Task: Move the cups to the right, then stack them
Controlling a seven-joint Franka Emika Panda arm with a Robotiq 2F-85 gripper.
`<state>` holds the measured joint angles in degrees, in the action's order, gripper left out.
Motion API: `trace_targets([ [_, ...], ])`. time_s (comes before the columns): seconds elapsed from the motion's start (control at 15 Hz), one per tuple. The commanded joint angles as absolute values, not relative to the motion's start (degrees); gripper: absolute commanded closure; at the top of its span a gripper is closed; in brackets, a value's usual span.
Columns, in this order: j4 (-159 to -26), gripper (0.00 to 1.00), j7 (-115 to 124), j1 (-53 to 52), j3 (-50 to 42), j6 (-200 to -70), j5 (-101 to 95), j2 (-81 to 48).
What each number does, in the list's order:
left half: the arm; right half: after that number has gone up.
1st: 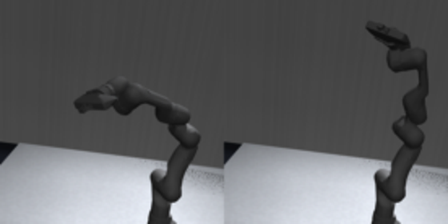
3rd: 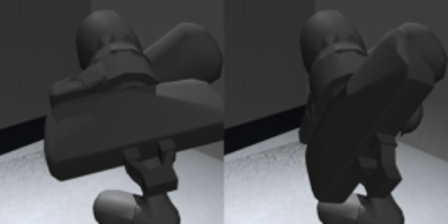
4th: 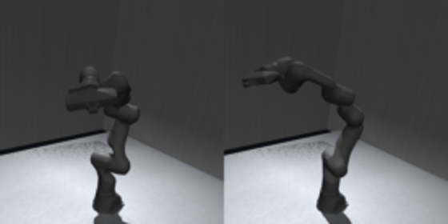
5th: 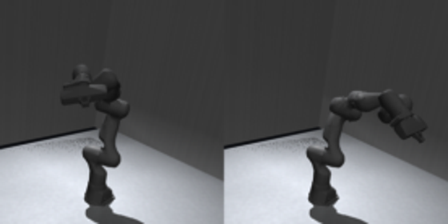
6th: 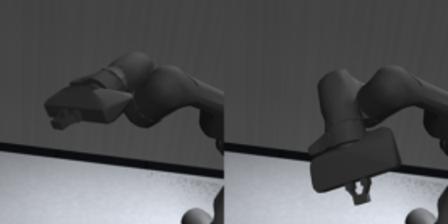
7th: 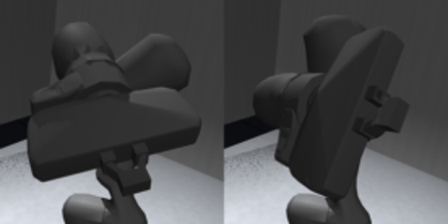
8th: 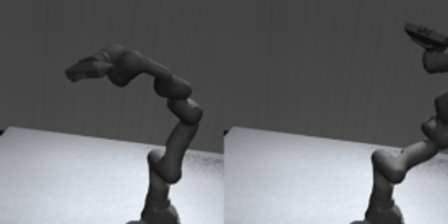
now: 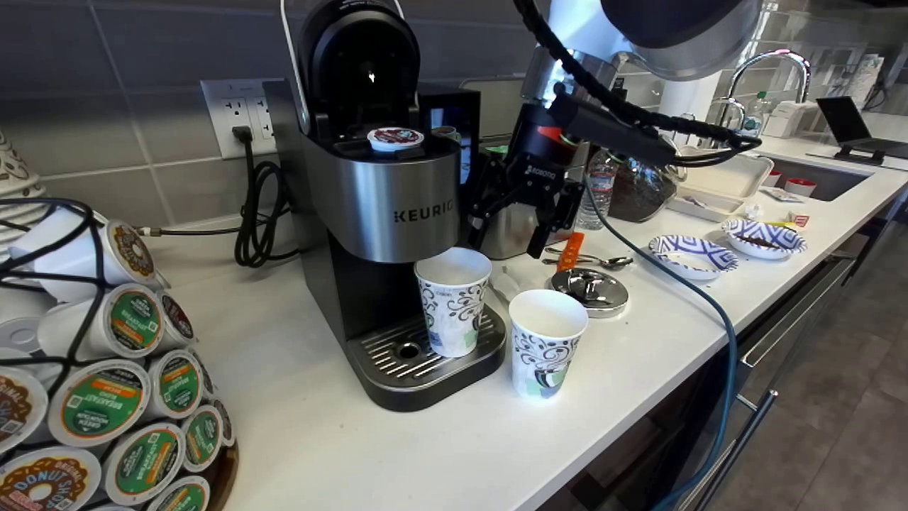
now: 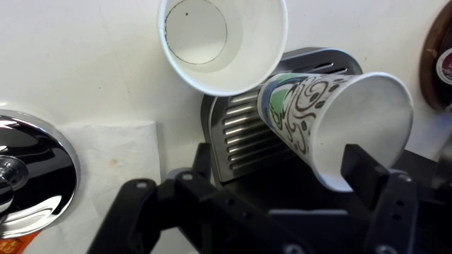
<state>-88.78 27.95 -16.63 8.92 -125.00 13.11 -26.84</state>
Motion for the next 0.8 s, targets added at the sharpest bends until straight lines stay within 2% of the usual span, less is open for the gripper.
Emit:
trace_targets([
  [0.0,-83.8,0.17,28.7,-18.1,8.1,-121.5,10.2,-29.8],
  [0.07,-82.9,0.16,28.5,-18.3,8.1,-121.1,9.7,-30.3],
  [0.2,-81.4,0.26,28.4,-18.7,8.0,-120.3,8.7,-31.2],
  [0.27,-80.8,0.27,28.3,-18.9,7.9,-120.0,8.2,-31.6],
  [0.33,-80.0,0.43,28.3,-19.0,7.8,-119.5,7.8,-32.1],
  [0.47,-78.6,0.44,28.1,-19.3,7.7,-118.7,7.2,-33.1],
  [0.67,-76.6,0.66,27.1,-19.3,8.0,-118.0,7.5,-34.8],
  [0.73,-76.0,0.81,26.8,-19.3,8.1,-117.8,7.6,-35.3],
])
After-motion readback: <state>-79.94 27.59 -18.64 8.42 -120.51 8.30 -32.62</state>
